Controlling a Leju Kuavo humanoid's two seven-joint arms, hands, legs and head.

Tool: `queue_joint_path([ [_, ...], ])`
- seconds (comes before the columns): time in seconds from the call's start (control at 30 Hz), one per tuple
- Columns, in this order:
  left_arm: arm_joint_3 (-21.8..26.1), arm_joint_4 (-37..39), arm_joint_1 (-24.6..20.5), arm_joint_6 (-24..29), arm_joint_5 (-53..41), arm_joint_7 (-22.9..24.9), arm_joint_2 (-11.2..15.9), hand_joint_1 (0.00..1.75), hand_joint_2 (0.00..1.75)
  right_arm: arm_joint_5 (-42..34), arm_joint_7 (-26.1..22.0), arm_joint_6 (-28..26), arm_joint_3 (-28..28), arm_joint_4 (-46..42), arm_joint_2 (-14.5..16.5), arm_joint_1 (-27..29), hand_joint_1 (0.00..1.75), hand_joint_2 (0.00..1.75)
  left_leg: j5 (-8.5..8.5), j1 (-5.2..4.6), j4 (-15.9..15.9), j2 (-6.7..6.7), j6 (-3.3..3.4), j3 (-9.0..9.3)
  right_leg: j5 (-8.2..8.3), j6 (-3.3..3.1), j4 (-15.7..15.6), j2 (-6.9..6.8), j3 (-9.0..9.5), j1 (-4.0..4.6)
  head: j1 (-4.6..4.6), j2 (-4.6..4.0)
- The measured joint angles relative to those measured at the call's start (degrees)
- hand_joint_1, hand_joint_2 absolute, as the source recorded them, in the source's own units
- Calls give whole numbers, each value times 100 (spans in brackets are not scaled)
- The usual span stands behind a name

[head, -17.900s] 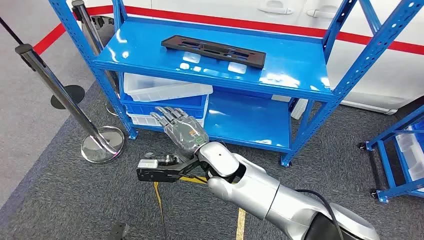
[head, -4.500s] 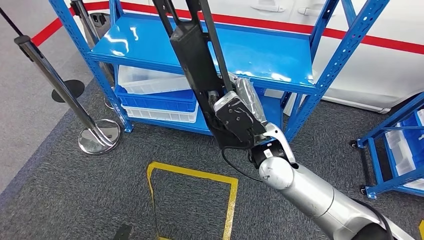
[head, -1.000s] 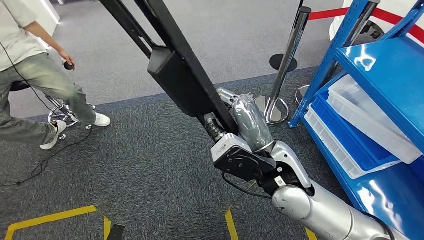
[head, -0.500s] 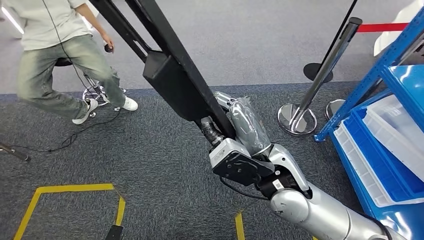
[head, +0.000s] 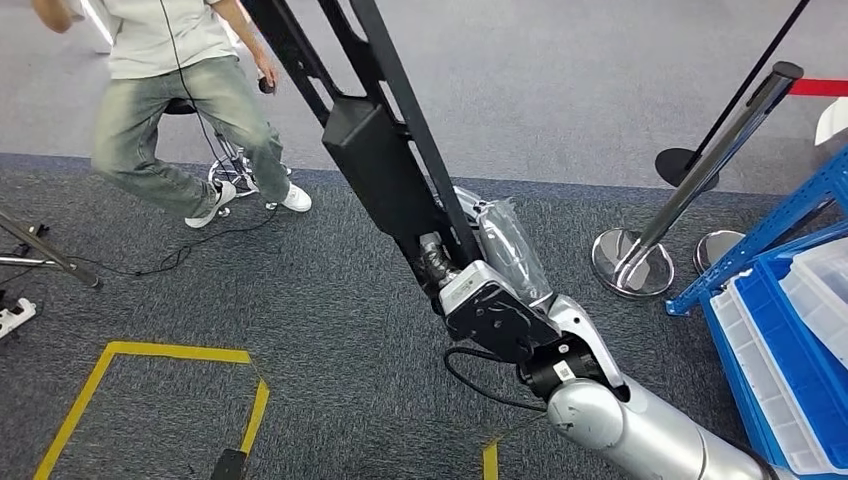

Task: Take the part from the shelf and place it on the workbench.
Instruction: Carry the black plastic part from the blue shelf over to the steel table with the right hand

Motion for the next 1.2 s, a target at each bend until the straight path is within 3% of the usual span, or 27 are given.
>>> queue_joint_path([
  [0.07, -1, 0, -6, 4, -12, 32, 1, 0, 175, 6, -4, -15, 0, 6, 7, -2, 173, 175, -121, 11, 235, 74, -73, -106, -9, -60, -38, -22, 55, -34, -30, 0],
  [0.17, -1, 0, -22, 5, -11, 55, 5, 0, 175, 8, -18, -26, 0, 11, 13, 1, 173, 175, -481, 59, 1253, 180, -180, -680, -63, -98, -49, -53, 124, -45, -64, 0],
  [0.2, -2, 0, -12, 4, -10, 63, 7, 0, 175, 8, -19, -26, 0, 17, 13, 6, 173, 175, -499, 72, 1493, 193, -193, -851, -87, -96, -49, -57, 148, -46, -66, 0],
  [0.23, -2, 0, -2, 4, -10, 74, 7, 0, 175, 8, -17, -27, 0, 23, 13, 10, 173, 175, -403, 80, 1533, 201, -197, -928, -115, -91, -49, -58, 181, -46, -66, 0],
  [0.3, -2, 0, 8, 5, -10, 105, 9, 0, 175, 8, -15, -32, 0, 31, 13, 13, 173, 175, 77, 83, 954, 212, -166, -743, -186, -72, -51, -61, 282, -47, -66, 0],
  [0.37, -2, 0, 2, 10, -10, 141, 17, 0, 175, 9, -19, -45, 0, 32, 14, 9, 173, 175, 394, 48, 226, 230, -100, -410, -252, -34, -72, -67, 371, -39, -62, 0],
  [0.4, -3, 0, -5, 13, -11, 155, 23, 0, 175, 15, -22, -55, 0, 32, 14, 8, 173, 175, 415, 22, 28, 240, -63, -312, -273, -8, -88, -69, 391, -35, -61, 0],
  [0.47, -3, 0, -14, 17, -11, 165, 29, 0, 175, 35, -24, -69, -1, 34, 15, 6, 173, 175, 328, -19, -75, 239, 4, -248, -298, 58, -142, -76, 418, -32, -63, 0],
  [0.57, -3, 0, 0, 18, -17, 158, 29, 0, 175, 65, -25, -69, -9, 30, 15, -3, 173, 175, 297, 33, -229, 221, 89, -88, -409, 146, -25, -96, 414, -18, -44, 0],
  [0.63, -3, 0, -7, 16, -28, 148, 29, 0, 175, 78, -25, -62, -13, 34, 15, -16, 173, 175, 256, 41, -289, 212, 144, 24, -639, 165, 600, -77, 80, -14, -17, 0],
  [0.7, -3, 0, -14, 20, -31, 140, 29, 0, 175, 87, -19, -51, -13, 48, 14, -4, 173, 175, 186, 34, -273, 199, 180, 87, -800, 174, 1308, -61, -410, -16, -7, 0],
  [0.73, -3, 0, -8, 22, -31, 135, 29, 0, 175, 91, -13, -47, -13, 59, 14, 7, 173, 175, 144, 33, -260, 188, 182, 121, -737, 179, 1441, -58, -563, -18, -4, 0],
  [0.77, -3, 0, -2, 25, -30, 132, 29, 0, 175, 96, -7, -45, -13, 68, 13, 15, 173, 175, 98, 33, -240, 174, 176, 163, -551, 182, 1348, -57, -608, -22, -3, 0],
  [0.83, -3, 0, 5, 26, -31, 128, 28, 0, 175, 109, 0, -44, -13, 77, 13, 17, 173, 175, -14, 36, -179, 144, 147, 247, -20, 176, 682, -54, -442, -36, 1, 0],
  [0.9, -3, 0, -11, 26, -35, 135, 27, 0, 175, 127, 0, -38, -13, 75, 14, 10, 173, 175, -119, 12, -86, 116, 91, 261, 229, 145, 120, -35, -227, -39, 2, 0],
  [1.07, -4, 0, -11, 26, -59, 181, 25, 0, 175, 174, 11, -27, -15, 82, 15, 10, 173, 175, -252, 14, 62, 137, -42, 194, 168, 14, -64, -15, -123, -57, -15, 0],
  [1.13, -5, 0, -22, 27, -70, 189, 22, 0, 175, 179, 8, -26, -15, 81, 15, 4, 173, 175, -491, 40, 599, 181, -122, -76, 143, -30, -87, -32, -68, -77, -36, 0],
  [1.2, -5, 0, -27, 27, -73, 194, 24, 0, 175, 180, 7, -25, -15, 83, 15, 5, 173, 175, -709, 71, 1322, 200, -179, -513, 111, -47, -87, -43, -40, -77, -42, 0],
])
